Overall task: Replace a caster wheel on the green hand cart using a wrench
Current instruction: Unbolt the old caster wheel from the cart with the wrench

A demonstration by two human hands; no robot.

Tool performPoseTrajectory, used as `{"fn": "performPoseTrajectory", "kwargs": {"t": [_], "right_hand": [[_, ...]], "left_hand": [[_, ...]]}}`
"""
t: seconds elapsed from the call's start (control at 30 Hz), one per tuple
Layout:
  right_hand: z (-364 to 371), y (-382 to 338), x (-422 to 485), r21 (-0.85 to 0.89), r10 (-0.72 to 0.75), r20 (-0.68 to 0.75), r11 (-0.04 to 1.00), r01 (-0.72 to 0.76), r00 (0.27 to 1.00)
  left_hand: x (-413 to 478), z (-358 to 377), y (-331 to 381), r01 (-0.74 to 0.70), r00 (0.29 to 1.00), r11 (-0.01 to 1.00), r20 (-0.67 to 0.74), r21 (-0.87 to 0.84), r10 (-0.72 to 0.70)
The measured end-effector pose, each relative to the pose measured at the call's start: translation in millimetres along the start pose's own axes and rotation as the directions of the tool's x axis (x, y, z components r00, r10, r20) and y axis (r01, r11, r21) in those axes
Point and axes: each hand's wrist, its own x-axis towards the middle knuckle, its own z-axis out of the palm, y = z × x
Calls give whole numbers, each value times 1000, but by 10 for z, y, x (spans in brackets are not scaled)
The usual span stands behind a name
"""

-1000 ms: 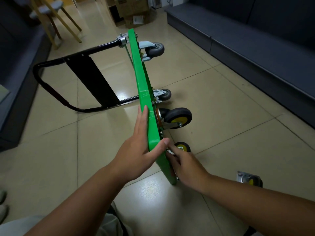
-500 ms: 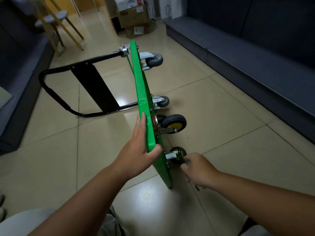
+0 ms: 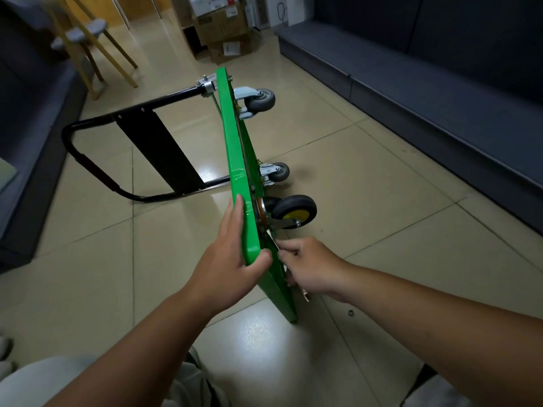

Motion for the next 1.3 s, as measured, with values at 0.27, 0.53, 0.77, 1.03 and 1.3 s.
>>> {"fn": "performPoseTrajectory", "kwargs": {"t": [0.27, 0.53, 0.77, 1.03, 1.3], "right_hand": [[208, 374, -12, -58, -212, -9, 976, 211, 977], [215, 497, 318, -473, -283, -108, 858, 201, 953], [0, 584, -48, -591, 74, -74, 800, -103, 995], [-72, -210, -75, 13, 135, -91, 991, -134, 987], [-94, -309, -134, -27, 89, 25, 996, -89, 996]], "left_hand": [[-3, 20, -101, 15, 1000, 999, 18, 37, -16], [-19, -7, -155, -12, 1000, 999, 26, 47, 11], [1, -19, -126, -45, 999, 996, 7, 73, 44], [39, 30, -113, -29, 1000, 987, 2, 161, 29], [58, 73, -131, -33, 999, 990, -7, 140, 34]]}}
